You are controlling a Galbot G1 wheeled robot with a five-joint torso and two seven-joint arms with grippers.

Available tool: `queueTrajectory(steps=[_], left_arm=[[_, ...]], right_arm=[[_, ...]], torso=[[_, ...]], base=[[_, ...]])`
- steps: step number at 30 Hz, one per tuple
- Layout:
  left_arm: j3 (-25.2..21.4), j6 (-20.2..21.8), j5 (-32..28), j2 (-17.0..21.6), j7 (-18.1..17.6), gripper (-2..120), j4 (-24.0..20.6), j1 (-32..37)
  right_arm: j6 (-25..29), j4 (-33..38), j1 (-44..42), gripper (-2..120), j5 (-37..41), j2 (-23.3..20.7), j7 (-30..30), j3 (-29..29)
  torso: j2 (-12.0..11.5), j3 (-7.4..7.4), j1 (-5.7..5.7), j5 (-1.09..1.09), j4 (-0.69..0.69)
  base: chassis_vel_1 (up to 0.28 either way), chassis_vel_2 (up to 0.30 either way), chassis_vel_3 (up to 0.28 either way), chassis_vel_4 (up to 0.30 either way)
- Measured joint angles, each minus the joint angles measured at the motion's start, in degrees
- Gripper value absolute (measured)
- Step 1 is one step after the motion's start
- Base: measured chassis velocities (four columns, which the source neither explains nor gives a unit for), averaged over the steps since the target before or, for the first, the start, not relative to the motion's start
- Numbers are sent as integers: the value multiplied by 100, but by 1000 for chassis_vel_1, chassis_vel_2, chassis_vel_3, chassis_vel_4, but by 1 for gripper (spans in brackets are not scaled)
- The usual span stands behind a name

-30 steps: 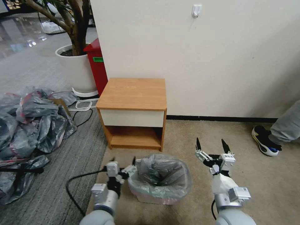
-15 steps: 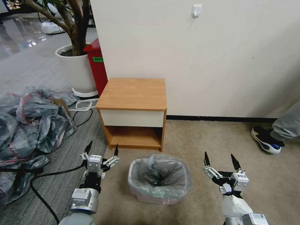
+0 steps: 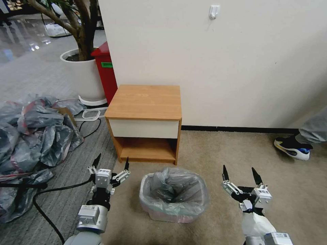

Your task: Pick up the garbage bag from the table and place it over the trash can.

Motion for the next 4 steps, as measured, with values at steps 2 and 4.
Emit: queueTrajectory(steps=[2, 4], left_arm=[[2, 3, -5, 0, -2, 100, 3, -1], [2, 4, -7, 0, -3, 100, 3, -1]], right_arm=[[-2, 0, 2, 100, 0, 0, 0, -1], [-3, 0, 2, 100, 0, 0, 0, -2]], torso=[[0, 0, 0, 0, 0], [0, 0, 0, 0, 0]], base=[[0, 0, 0, 0], [0, 0, 0, 0]])
